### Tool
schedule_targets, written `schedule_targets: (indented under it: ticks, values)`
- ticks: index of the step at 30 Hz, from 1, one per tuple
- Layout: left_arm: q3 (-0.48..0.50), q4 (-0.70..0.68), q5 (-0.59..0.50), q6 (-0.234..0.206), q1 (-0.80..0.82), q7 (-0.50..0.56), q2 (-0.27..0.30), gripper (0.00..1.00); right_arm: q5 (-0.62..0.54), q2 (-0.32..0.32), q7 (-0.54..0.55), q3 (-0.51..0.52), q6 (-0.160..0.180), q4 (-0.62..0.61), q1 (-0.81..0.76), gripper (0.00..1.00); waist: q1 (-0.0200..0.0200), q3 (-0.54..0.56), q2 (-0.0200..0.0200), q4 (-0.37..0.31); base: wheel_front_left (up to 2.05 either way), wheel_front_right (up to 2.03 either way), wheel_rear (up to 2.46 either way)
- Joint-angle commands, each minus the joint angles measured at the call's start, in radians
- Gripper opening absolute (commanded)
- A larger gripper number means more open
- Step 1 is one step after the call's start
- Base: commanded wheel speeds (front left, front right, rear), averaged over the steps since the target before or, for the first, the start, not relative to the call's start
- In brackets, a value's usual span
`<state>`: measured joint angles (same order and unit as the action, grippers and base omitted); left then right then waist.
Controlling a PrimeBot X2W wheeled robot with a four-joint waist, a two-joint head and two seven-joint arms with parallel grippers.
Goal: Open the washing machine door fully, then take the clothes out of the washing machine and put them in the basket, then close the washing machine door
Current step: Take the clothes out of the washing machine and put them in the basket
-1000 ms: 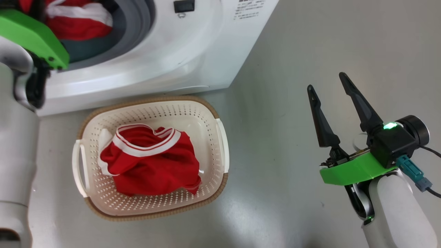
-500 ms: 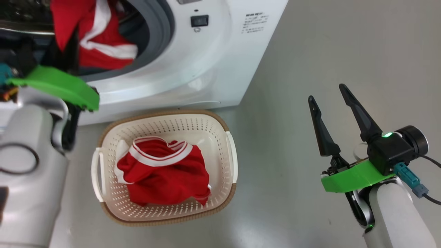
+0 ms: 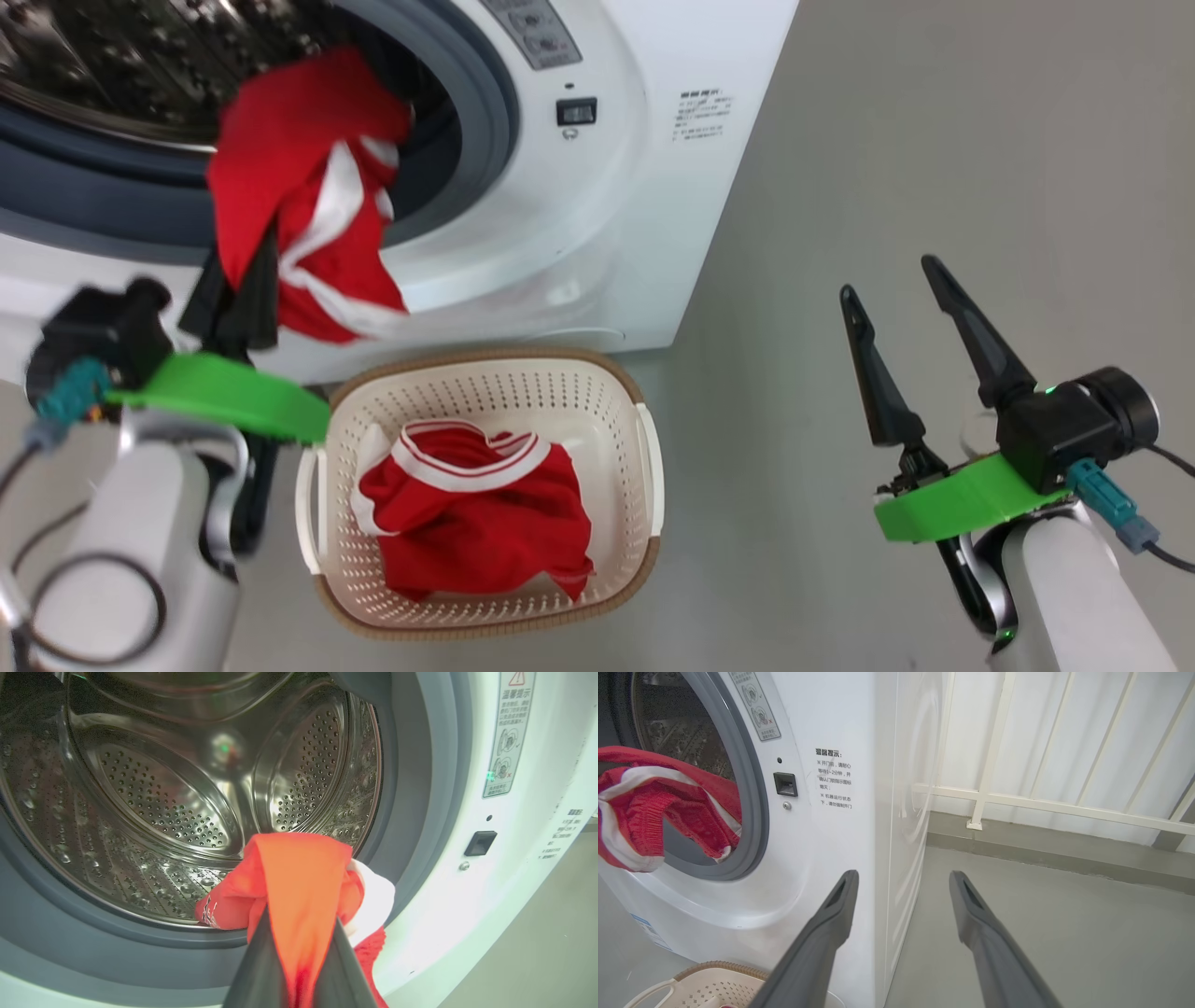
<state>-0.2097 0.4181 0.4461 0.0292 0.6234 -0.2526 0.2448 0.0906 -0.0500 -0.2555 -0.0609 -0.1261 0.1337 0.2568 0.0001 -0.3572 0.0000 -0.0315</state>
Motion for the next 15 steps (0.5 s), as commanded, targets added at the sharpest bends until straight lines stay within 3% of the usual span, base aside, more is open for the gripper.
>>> schedule_targets:
  ticks: [1,15]
  values:
    - [0.041,-0.048,-0.014,-0.011,-0.020,-0.009,0.034,0.00,0.009,0.000,-0.006,-0.021,-0.005,-0.023,-0.020,1.00,-0.0001,0.027,0.0000,0.006,0.00,0.00,0.00]
    - [0.069,-0.286,-0.047,-0.069,-0.261,-0.009,0.014,0.00,0.004,-0.005,-0.006,-0.013,-0.005,-0.020,-0.053,1.00,-0.0001,0.078,0.0000,0.009,0.00,0.00,0.00]
